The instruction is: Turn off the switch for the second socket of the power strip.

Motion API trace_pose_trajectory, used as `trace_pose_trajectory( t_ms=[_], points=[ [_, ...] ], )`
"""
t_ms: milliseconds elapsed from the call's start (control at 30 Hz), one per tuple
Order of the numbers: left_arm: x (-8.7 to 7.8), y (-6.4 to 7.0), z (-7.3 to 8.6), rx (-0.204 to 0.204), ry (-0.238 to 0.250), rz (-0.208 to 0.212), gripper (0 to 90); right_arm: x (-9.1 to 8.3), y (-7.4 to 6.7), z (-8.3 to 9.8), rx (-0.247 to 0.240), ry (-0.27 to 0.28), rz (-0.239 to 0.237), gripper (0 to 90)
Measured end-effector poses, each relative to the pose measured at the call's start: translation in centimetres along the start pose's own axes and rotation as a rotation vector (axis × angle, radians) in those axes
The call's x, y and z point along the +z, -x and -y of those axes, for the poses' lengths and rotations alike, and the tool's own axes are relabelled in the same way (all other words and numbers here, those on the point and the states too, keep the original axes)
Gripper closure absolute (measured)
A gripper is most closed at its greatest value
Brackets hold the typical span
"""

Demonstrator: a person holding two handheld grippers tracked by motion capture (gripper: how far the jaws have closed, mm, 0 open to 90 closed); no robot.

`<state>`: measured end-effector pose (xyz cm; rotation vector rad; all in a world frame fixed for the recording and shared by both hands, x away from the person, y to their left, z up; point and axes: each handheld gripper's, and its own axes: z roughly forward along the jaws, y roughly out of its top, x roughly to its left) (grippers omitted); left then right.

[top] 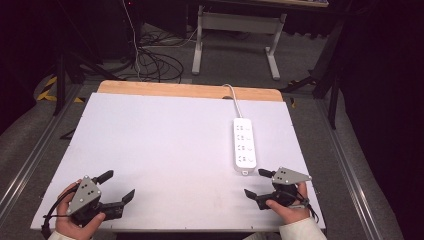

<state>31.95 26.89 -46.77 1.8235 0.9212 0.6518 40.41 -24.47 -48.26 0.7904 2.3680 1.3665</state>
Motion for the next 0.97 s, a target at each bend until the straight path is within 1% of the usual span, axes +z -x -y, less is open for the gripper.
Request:
trace_pose_trajectory(
  t_ms=[133, 267, 333, 367, 400, 467, 533, 633, 667, 700, 733, 867, 967],
  points=[
    [-0.1, 0.0, 0.3, -0.004, -0.006, -0.003, 12.1, 0.1, -0.2, 0.3, 0.000, -0.001, -0.008, 11.0],
    [-0.1, 0.1, 0.3, -0.007, -0.001, 0.003, 11.8, 0.4, -0.4, 0.6, -0.013, -0.029, 0.003, 10.6],
    [0.0, 0.1, 0.3, 0.004, -0.006, 0.002, 11.8, 0.4, -0.3, 0.6, -0.007, -0.026, -0.003, 11.1],
    [0.0, 0.2, 0.3, 0.006, -0.011, -0.002, 11.8, 0.4, -0.3, 0.6, -0.002, -0.022, -0.011, 11.4],
    [0.0, 0.1, 0.3, 0.016, -0.016, -0.010, 11.9, 0.4, -0.3, 0.6, 0.002, -0.021, -0.014, 11.4],
    [0.0, 0.1, 0.2, 0.018, -0.015, -0.016, 12.0, 0.3, -0.1, 0.7, -0.004, -0.018, -0.001, 11.5],
    [0.0, 0.1, 0.2, 0.026, -0.018, -0.018, 12.0, 0.1, -0.1, 0.8, -0.009, -0.010, 0.023, 11.7],
    [0.0, 0.1, 0.2, 0.013, -0.016, -0.011, 11.9, -0.2, 0.0, 0.7, -0.018, 0.018, 0.055, 12.0],
    [-0.1, 0.0, 0.2, 0.008, -0.015, -0.006, 11.8, -0.3, 0.0, 0.7, -0.019, 0.026, 0.054, 11.9],
    [-0.1, 0.0, 0.2, 0.002, -0.013, -0.004, 11.7, -0.4, 0.0, 0.7, -0.012, 0.039, 0.040, 11.8],
    [-0.1, 0.1, 0.2, -0.012, -0.011, -0.001, 11.6, -0.4, -0.1, 0.6, -0.009, 0.046, 0.032, 11.6],
    [-0.2, 0.1, 0.2, -0.004, -0.012, -0.010, 11.4, -0.6, -0.3, 0.4, -0.042, 0.062, 0.023, 11.8],
    [-0.1, 0.1, 0.1, -0.004, -0.007, -0.012, 11.4, -0.7, -0.3, 0.3, -0.054, 0.070, 0.034, 12.1]
  ],
)
